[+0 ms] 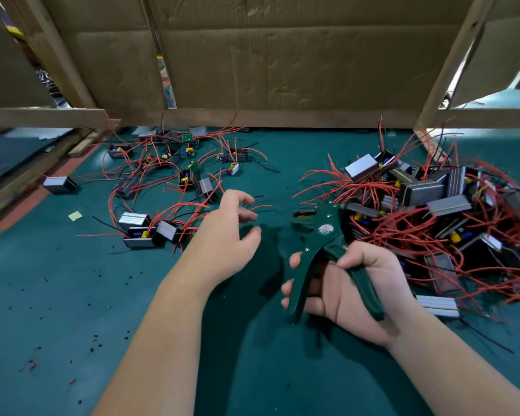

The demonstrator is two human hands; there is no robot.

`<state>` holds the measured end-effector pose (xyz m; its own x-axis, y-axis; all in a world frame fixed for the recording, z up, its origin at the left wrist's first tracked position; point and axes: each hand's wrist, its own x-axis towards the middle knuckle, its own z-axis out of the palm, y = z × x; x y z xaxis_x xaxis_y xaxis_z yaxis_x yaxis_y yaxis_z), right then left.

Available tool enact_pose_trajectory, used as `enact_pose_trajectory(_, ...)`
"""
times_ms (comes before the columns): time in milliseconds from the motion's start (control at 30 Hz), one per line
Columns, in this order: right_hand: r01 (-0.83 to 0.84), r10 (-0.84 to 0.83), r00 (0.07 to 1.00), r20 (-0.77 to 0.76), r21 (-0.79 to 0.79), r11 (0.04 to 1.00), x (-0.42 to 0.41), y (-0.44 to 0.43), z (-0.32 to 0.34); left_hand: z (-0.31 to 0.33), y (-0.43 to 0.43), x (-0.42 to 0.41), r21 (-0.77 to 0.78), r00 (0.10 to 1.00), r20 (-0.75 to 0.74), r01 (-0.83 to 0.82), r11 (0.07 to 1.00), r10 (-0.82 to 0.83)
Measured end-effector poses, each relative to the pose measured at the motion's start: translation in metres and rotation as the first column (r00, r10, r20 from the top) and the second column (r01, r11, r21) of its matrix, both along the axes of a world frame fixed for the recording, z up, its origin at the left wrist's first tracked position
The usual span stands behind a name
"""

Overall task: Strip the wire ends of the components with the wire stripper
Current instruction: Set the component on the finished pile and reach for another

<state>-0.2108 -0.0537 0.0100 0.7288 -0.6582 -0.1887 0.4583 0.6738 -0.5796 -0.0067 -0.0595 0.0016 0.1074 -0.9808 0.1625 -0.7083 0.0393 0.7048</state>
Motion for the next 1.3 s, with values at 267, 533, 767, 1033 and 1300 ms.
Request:
enact_pose_trajectory(267, 0.14, -0.141, 0.989, -0.049, -0.018, 0.99, -0.004, -0.006, -0.001, 0.002, 0.001, -0.013, 0.137, 0.984, 0.167, -0.078, 0.988, 0.055)
enact_pose_trajectory(533, 0.108, -0.112, 0.988, -0.103, -0.038, 0.993, -0.012, -0.004, 0.002, 0.004, -0.001, -0.012, -0.076, 0.997, -0.038, -0.066, 0.995, 0.063)
enact_pose_trajectory(767, 0.174, -0.213, 0.971, -0.106, -0.298, 0.939, -0.001, 0.012, -0.002, 0.019, 0.0, -0.033, 0.18, 0.656, -0.75, 0.086, 0.98, 0.081)
enact_pose_trajectory(1033, -0.028, -0.253, 0.909, -0.33, -0.656, 0.755, 0.002, 0.021, -0.012, 0.003, 0.004, -0.029, 0.195, 0.575, -0.798, 0.529, 0.826, -0.18)
enact_pose_trajectory(1300, -0.273, -0.537, 0.668, -0.515, -0.841, 0.467, -0.002, 0.026, -0.009, -0.002, 0.0, -0.02, 0.135, 0.458, -0.874, 0.547, 0.826, -0.16)
